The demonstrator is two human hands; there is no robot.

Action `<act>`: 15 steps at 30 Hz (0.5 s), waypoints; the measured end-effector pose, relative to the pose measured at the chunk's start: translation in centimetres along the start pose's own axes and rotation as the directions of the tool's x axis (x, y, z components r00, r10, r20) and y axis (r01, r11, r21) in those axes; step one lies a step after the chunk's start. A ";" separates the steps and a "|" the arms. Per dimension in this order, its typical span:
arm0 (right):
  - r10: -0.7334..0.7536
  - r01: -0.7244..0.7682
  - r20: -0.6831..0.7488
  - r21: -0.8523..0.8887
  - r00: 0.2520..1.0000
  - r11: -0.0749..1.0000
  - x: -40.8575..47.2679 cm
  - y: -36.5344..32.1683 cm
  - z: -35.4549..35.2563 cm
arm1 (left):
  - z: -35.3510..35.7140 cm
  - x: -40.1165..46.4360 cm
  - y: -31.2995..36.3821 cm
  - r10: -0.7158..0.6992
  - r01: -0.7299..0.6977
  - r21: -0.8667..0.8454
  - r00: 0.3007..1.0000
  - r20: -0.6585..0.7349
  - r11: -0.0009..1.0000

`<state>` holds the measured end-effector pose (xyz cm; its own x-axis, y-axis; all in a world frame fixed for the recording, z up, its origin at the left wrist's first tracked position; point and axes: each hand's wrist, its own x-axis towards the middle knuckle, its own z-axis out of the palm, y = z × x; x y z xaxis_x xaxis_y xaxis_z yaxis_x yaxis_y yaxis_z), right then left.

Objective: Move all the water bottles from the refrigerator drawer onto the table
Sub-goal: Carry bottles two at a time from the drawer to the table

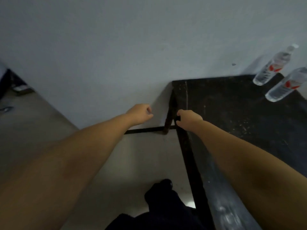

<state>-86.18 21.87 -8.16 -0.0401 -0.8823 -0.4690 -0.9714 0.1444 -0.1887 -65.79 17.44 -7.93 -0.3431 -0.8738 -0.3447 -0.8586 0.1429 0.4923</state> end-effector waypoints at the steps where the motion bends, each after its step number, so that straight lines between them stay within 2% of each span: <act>1: -0.019 0.019 0.011 -0.022 1.000 1.000 -0.5 -1.5 0.6 | -0.1 -1.6 -1.2 -0.029 0.029 -0.012 0.999 -0.014 1.000; 8: -0.267 0.280 0.087 -0.209 0.960 0.937 -5.1 -14.8 6.3 | 0.4 -17.3 -11.6 -0.291 0.272 -0.152 0.949 -0.124 0.950; 15: -0.519 0.555 0.199 -0.347 0.831 0.756 -10.2 -26.3 11.6 | 1.4 -29.7 -17.7 -0.554 0.482 -0.305 0.802 -0.225 0.821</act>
<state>-57.49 32.22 -8.43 0.5176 -0.7194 -0.4632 -0.8378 -0.5361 -0.1035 -40.94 41.53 -7.55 0.2864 -0.8842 -0.3690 -0.7545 -0.4455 0.4819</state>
